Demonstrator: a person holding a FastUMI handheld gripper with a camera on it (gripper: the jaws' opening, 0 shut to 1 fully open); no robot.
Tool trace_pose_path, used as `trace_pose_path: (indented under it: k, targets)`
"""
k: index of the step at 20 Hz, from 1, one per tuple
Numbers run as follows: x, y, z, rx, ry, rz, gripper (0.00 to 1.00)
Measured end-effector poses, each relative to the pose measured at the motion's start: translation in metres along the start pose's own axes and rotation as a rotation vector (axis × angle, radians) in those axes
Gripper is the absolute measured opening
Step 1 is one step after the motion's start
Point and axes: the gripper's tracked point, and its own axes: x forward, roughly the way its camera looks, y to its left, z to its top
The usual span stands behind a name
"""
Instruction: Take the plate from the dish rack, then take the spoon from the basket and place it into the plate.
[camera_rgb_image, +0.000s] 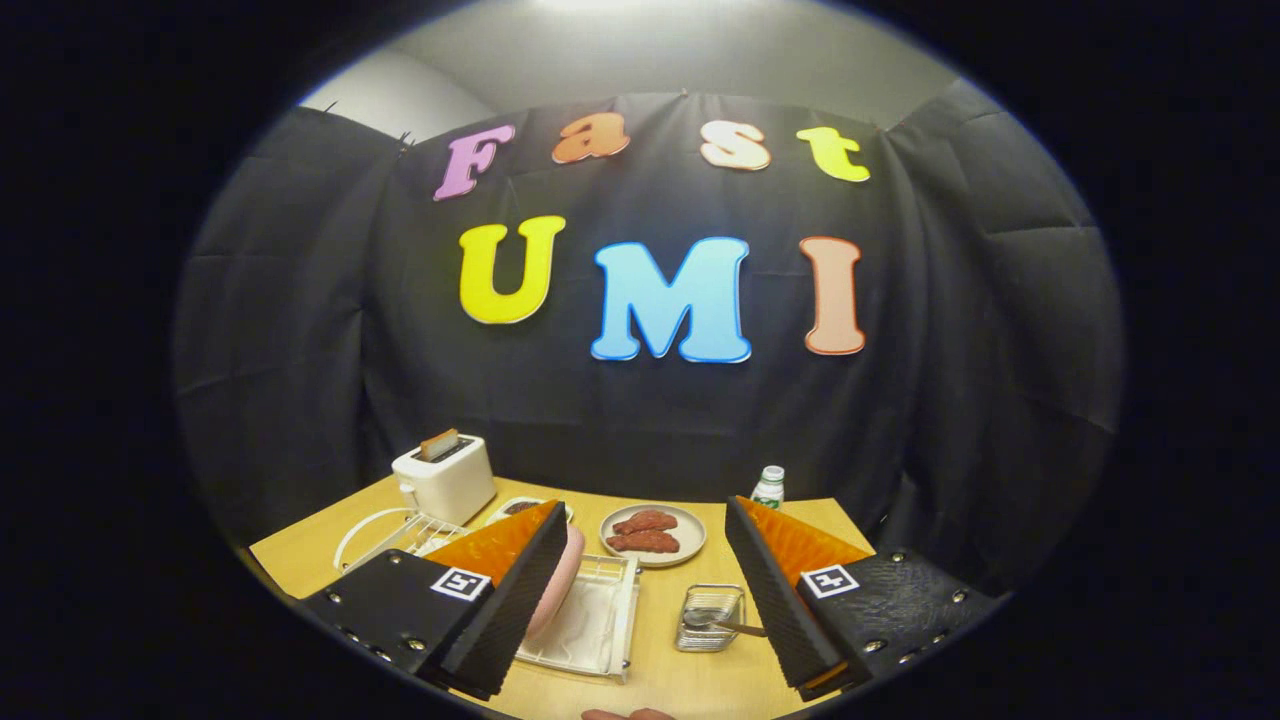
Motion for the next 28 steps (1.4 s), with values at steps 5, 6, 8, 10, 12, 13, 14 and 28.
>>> trace_pose_path:
  k: [5,6,8,10,12,13,14,28]
  targets:
    - [0.036,0.040,-0.019,-0.001,0.099,0.015,0.97]
    - [0.043,0.045,-0.025,-0.016,0.123,0.012,0.98]
    - [0.058,0.052,-0.040,-0.047,0.192,0.001,0.97]
    - [0.072,0.054,-0.054,-0.056,0.288,-0.011,0.98]
    - [0.082,0.050,-0.069,-0.060,0.424,-0.037,0.98]
    - [0.084,0.050,-0.075,-0.053,0.497,-0.044,0.98]
    - [0.086,0.051,-0.081,-0.035,0.555,-0.056,0.98]
    - [0.138,0.040,-0.130,-0.230,0.979,-0.377,0.38]
